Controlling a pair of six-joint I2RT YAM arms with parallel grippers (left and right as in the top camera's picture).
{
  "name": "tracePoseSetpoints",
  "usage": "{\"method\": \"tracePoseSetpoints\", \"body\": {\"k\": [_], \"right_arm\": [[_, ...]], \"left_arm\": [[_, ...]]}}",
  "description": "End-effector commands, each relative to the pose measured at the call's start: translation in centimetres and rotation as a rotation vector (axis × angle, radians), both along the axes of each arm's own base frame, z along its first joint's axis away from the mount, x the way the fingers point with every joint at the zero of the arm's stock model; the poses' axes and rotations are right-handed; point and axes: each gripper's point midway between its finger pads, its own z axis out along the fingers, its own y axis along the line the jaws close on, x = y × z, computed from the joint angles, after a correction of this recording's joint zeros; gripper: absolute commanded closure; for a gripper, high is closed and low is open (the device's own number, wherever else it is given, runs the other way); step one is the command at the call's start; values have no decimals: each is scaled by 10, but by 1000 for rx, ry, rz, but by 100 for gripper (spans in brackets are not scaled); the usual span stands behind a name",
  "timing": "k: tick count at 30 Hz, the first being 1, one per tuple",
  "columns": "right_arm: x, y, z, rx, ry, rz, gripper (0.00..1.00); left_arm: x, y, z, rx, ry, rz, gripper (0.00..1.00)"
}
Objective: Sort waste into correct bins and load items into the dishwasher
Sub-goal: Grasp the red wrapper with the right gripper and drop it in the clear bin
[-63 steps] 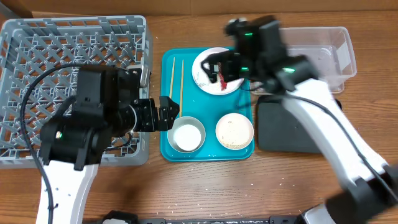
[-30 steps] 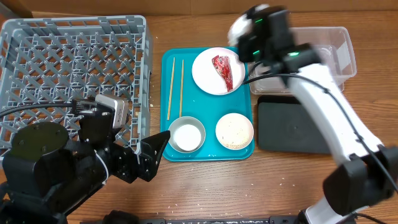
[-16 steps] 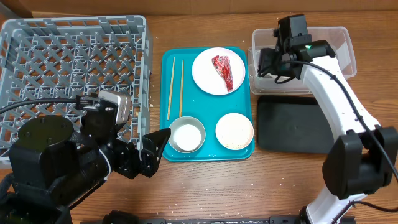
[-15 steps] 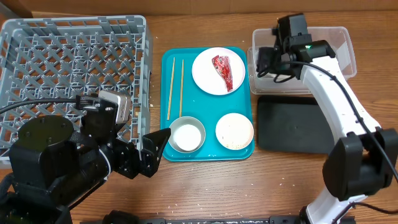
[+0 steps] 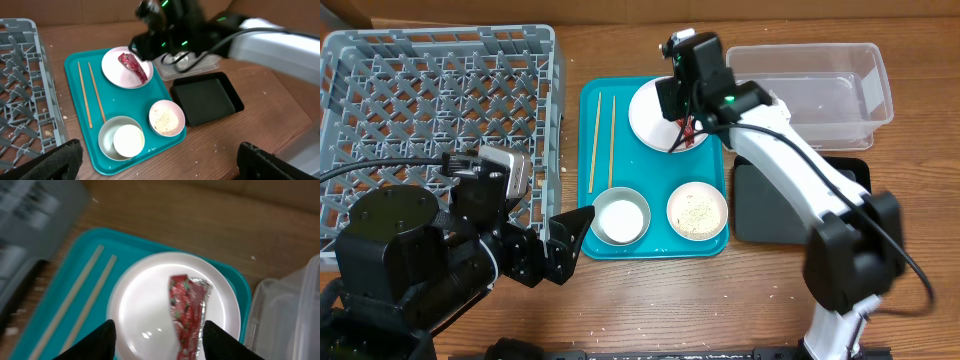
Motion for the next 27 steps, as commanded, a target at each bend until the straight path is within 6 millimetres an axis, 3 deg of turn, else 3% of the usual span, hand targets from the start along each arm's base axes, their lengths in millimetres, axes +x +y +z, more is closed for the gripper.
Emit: {"method": "tracePoseSetpoints", "body": {"k": [1, 7, 8, 11, 12, 16, 20, 22, 24, 27], "right_arm": [[10, -29, -65, -132, 72, -76, 43], [11, -30, -117, -151, 144, -70, 40], [10, -29, -119, -145, 153, -63, 47], [1, -23, -126, -117, 199, -32, 87], [-2, -18, -123, -93, 212, -17, 95], [-7, -4, -84, 54, 238, -64, 96], [-8, 0, -6, 197, 158, -75, 96], [-10, -11, 34, 224, 94, -84, 96], [-12, -24, 59, 238, 57, -101, 96], [-11, -58, 75, 219, 32, -176, 96]], "left_arm": [[0, 0, 2, 17, -19, -13, 0], [0, 0, 2, 17, -19, -13, 0], [0, 0, 2, 17, -19, -13, 0], [0, 0, 2, 17, -19, -13, 0], [0, 0, 2, 17, -19, -13, 0], [0, 0, 2, 17, -19, -13, 0], [0, 0, 2, 18, -19, -13, 0], [0, 0, 2, 18, -19, -13, 0], [0, 0, 2, 17, -19, -13, 0], [0, 0, 2, 17, -19, -13, 0]]}}
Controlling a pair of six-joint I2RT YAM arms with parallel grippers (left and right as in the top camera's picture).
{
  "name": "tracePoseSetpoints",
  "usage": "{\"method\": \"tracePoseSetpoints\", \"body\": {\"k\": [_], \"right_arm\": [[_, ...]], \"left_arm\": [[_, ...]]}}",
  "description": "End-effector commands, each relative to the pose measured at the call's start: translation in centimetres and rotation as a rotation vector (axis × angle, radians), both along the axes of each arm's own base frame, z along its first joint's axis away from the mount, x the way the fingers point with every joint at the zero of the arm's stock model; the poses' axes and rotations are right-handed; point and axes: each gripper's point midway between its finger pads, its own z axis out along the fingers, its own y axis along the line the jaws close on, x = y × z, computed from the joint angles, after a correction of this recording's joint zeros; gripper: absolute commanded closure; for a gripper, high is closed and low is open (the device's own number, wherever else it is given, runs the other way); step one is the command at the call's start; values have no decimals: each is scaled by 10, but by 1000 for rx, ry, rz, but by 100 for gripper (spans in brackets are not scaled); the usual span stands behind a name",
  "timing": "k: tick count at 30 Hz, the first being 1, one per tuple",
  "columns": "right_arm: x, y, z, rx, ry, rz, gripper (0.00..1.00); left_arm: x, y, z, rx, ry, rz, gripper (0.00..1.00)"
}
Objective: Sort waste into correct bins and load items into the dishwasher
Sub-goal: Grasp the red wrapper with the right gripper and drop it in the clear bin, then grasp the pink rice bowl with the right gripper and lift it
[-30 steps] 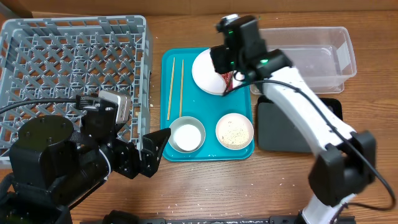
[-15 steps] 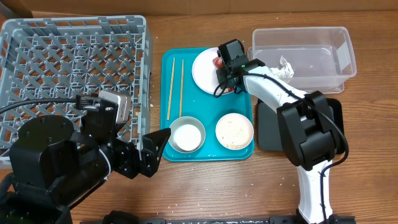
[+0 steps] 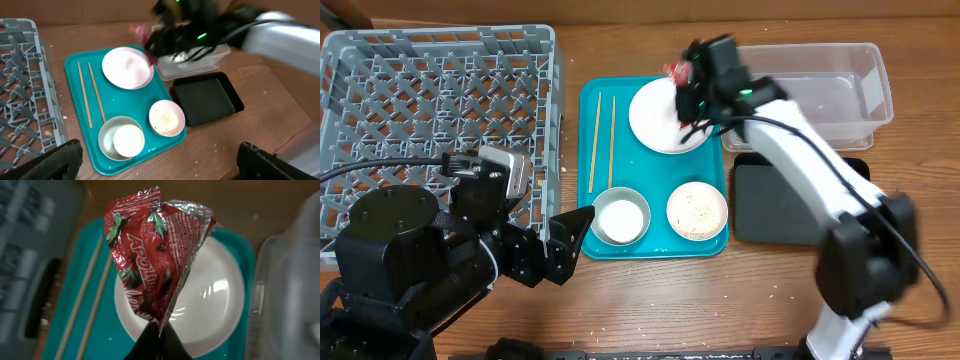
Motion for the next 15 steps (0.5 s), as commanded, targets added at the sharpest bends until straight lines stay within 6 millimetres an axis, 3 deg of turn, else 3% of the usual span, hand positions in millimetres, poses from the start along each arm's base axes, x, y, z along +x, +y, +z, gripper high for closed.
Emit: {"method": "tracePoseSetpoints", "body": {"k": [1, 3, 5, 7, 8, 10, 13, 15], "right_arm": [[11, -50, 32, -20, -52, -137, 96], [13, -91, 9, -105, -2, -239, 96], [14, -114, -11, -136, 57, -275, 92], [14, -124, -16, -152, 71, -275, 50], [13, -126, -14, -152, 73, -278, 36], [4, -127, 4, -141, 72, -278, 7], [-20, -108, 53, -47, 43, -213, 4], [-53, -82, 92, 69, 26, -115, 4]], "left_arm": [[0, 0, 2, 17, -19, -13, 0], [0, 0, 2, 17, -20, -13, 0], [0, 0, 2, 17, -19, -13, 0], [0, 0, 2, 17, -19, -13, 0], [0, 0, 2, 17, -19, -13, 0], [0, 0, 2, 17, -19, -13, 0], [0, 0, 2, 17, -19, -13, 0], [0, 0, 2, 18, -19, -13, 0]]}}
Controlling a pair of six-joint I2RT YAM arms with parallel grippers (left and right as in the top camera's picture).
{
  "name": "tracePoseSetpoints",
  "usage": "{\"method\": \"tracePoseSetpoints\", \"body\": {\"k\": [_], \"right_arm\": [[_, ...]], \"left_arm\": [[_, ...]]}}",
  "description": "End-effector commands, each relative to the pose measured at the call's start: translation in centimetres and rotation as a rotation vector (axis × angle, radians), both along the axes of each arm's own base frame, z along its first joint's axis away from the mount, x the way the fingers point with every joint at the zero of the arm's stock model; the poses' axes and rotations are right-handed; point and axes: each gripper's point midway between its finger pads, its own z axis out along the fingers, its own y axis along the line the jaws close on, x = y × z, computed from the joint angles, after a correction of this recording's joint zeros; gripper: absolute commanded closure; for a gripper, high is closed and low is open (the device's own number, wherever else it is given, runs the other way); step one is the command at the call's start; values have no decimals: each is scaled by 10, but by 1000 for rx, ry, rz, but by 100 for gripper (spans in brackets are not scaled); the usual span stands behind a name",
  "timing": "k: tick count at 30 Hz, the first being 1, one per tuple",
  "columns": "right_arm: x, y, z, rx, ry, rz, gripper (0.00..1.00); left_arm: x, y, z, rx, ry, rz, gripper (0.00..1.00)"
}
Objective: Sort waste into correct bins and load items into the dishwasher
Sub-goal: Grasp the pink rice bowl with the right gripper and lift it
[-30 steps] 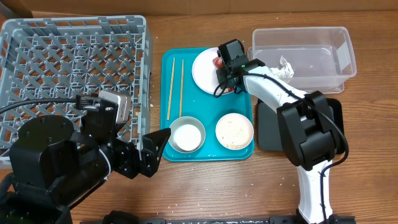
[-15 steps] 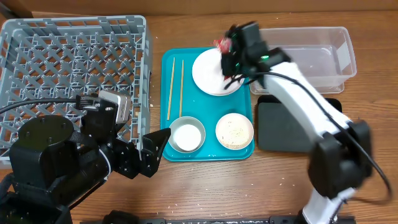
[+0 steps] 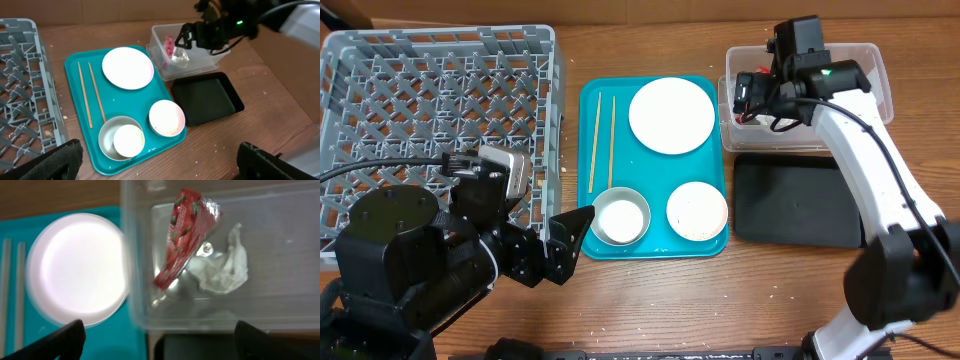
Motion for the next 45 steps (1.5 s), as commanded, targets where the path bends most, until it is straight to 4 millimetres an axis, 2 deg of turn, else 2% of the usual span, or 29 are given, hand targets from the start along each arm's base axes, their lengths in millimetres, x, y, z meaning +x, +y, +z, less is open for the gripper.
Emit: {"method": "tracePoseSetpoints", "body": {"k": [1, 3, 5, 6, 8, 11, 12, 14, 17, 18, 19, 20, 22, 23, 25, 30, 31, 32, 33, 39, 40, 45], "right_arm": [[-39, 45, 99, 220, -153, 133, 4], [-73, 71, 115, 325, -107, 222, 0], [-96, 84, 110, 352, -31, 249, 0], [-116, 97, 99, 346, 56, 268, 0], [-139, 114, 78, 307, 149, 309, 0], [-154, 124, 37, 179, 228, 211, 0], [-156, 126, 26, 142, 233, 188, 0], [-162, 131, -10, 57, 236, 113, 0], [-162, 137, -41, 52, 242, 88, 0], [-161, 139, -50, 56, 242, 84, 8], [-159, 140, -59, 57, 240, 83, 21], [-157, 141, -67, 60, 235, 83, 39], [-155, 145, -81, 73, 237, 89, 61], [-156, 147, -87, 79, 241, 93, 63], [-159, 150, -101, 88, 263, 103, 54], [-164, 153, -134, 67, 339, 105, 51], [-166, 154, -138, 71, 357, 108, 54], [-169, 155, -145, 67, 382, 109, 66], [-170, 154, -149, 60, 392, 108, 74], [-168, 156, -154, 63, 392, 104, 89], [-168, 156, -154, 68, 395, 95, 96], [-167, 157, -146, 70, 392, 95, 96]], "left_arm": [[0, 0, 2, 17, -19, -13, 0], [0, 0, 2, 17, -20, -13, 0], [0, 0, 2, 17, -19, -13, 0], [0, 0, 2, 17, -19, -13, 0], [0, 0, 2, 17, -19, -13, 0], [0, 0, 2, 17, -19, -13, 0], [0, 0, 2, 17, -19, -13, 0], [0, 0, 2, 17, -19, -13, 0], [0, 0, 2, 17, -19, -13, 0], [0, 0, 2, 17, -19, -13, 0], [0, 0, 2, 17, -19, -13, 0], [0, 0, 2, 17, -20, -13, 0], [0, 0, 2, 17, -19, -13, 0], [0, 0, 2, 17, -19, -13, 0], [0, 0, 2, 18, -19, -13, 0], [0, 0, 2, 17, -19, -13, 0], [0, 0, 2, 17, -19, -13, 0], [0, 0, 2, 18, -19, -13, 0], [0, 0, 2, 17, -19, -13, 0], [0, 0, 2, 17, -19, -13, 0], [0, 0, 2, 18, -19, -13, 0], [0, 0, 2, 17, -19, -13, 0]]}}
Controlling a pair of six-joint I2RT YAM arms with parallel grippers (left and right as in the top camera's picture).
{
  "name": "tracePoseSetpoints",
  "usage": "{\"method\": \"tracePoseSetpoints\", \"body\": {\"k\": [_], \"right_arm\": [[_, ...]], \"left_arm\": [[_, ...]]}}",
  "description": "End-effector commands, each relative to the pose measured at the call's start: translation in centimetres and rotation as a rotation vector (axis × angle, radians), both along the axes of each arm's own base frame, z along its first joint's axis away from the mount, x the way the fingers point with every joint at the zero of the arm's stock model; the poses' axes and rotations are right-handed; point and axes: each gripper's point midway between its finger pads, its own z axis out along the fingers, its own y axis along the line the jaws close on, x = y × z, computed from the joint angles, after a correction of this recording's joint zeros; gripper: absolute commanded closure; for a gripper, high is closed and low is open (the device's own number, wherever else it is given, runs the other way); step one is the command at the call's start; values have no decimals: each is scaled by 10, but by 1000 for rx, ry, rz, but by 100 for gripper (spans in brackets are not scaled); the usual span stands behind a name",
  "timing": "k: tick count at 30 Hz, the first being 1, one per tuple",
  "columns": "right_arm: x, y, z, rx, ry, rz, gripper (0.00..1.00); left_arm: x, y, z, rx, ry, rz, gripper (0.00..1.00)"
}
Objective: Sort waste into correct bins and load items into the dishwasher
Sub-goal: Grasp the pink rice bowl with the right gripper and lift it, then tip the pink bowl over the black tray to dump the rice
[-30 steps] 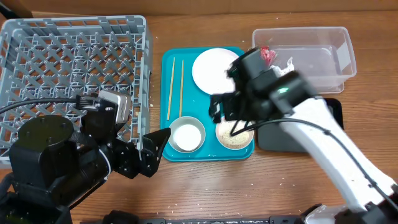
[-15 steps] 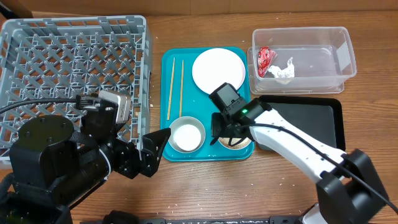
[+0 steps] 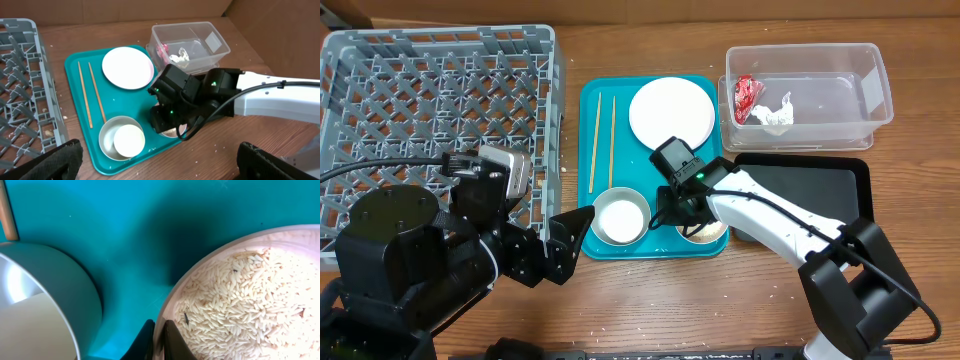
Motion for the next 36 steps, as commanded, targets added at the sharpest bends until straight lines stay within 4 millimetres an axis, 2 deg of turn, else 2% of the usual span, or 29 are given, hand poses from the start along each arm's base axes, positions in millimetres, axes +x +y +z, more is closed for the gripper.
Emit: {"method": "tracePoseSetpoints", "body": {"k": [1, 10, 15, 18, 22, 28, 36], "right_arm": [[-1, 2, 5, 14, 11, -8, 96], [8, 4, 80, 89, -147, 51, 96], [7, -16, 107, 111, -180, 7, 96], [8, -33, 117, 141, -163, -29, 96], [9, -35, 131, 336, -101, 55, 96], [26, -74, 143, 532, -85, 13, 96], [29, -117, 129, 805, -58, -118, 96]], "left_arm": [[0, 0, 2, 17, -19, -13, 0], [0, 0, 2, 17, -19, -13, 0], [0, 0, 2, 17, -19, -13, 0], [0, 0, 2, 17, -19, -13, 0], [0, 0, 2, 17, -18, -13, 0], [0, 0, 2, 17, -18, -13, 0], [0, 0, 2, 17, -18, -13, 0]]}}
